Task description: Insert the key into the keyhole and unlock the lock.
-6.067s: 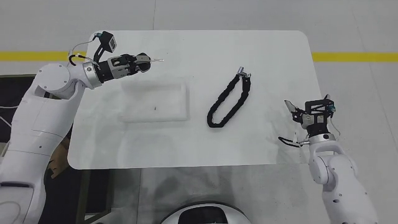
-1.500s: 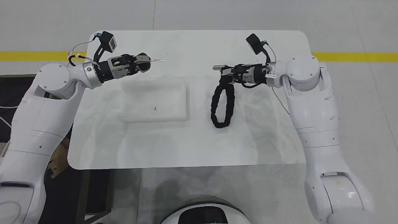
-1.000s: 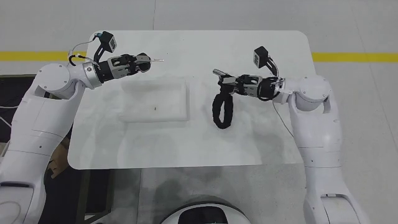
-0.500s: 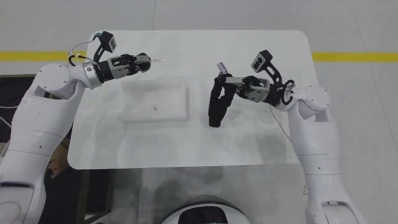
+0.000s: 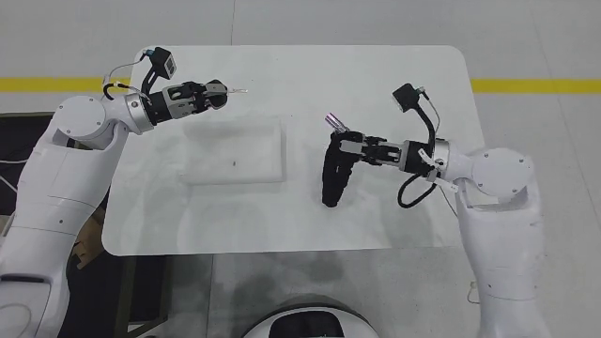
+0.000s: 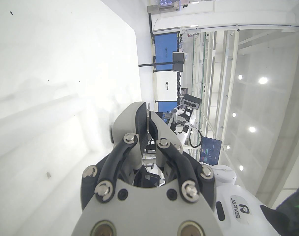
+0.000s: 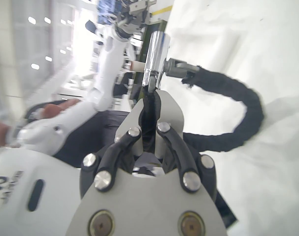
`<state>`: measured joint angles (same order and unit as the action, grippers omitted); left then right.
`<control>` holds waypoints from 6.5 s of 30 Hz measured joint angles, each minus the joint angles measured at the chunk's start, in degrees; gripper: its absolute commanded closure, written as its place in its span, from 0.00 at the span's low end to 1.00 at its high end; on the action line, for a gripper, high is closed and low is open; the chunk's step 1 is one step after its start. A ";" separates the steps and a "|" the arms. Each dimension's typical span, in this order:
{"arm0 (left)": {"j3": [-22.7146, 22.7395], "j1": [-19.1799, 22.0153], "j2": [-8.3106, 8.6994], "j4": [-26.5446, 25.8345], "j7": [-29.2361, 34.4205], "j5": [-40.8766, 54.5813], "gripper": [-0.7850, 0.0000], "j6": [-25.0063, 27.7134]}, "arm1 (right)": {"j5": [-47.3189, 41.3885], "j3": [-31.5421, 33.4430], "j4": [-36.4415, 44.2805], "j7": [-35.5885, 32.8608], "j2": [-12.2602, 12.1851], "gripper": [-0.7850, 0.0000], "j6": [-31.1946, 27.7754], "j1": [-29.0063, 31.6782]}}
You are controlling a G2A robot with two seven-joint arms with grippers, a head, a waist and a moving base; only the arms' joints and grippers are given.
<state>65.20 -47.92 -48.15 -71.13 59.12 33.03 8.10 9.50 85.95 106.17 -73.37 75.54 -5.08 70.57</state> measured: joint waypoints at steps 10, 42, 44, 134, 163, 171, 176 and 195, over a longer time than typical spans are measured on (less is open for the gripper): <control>0.00 0.00 0.00 0.00 0.00 0.00 1.00 0.00 | -7.34 0.23 -0.26 8.09 -0.88 1.00 -3.44 1.09; 7.40 -15.91 -1.63 -21.41 -0.15 8.23 1.00 2.83 | -23.46 -9.02 -7.33 12.24 -0.85 1.00 -11.09 3.94; 7.45 -16.50 -1.86 -21.72 0.24 7.61 1.00 4.04 | -23.66 -9.38 -7.62 11.72 -0.92 1.00 -11.50 3.69; 11.14 -17.83 -9.36 -22.33 10.25 -0.66 1.00 -0.22 | -21.58 -14.50 -7.85 14.40 -2.65 1.00 -12.85 0.57; 13.79 -21.81 -9.61 -34.65 -5.01 -44.55 1.00 36.17 | -17.15 -10.78 -2.28 19.68 -3.79 1.00 -12.01 6.45; 13.46 -21.54 -10.76 -35.48 -20.62 -68.00 1.00 46.15 | -13.54 -10.70 -1.28 21.77 -4.13 1.00 -11.54 7.09; 13.33 -21.28 -11.58 -36.74 -31.96 -85.42 1.00 48.03 | -10.85 -9.93 -0.55 23.15 -4.44 1.00 -11.06 7.69; 12.03 -24.93 -12.89 -22.32 -43.10 -69.32 0.00 35.25 | 5.07 -7.51 -0.89 32.98 -5.37 1.00 -2.07 9.73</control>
<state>77.24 -72.85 -61.04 -93.45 16.02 -36.29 43.34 14.57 78.43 105.28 -40.38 70.17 -7.15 80.30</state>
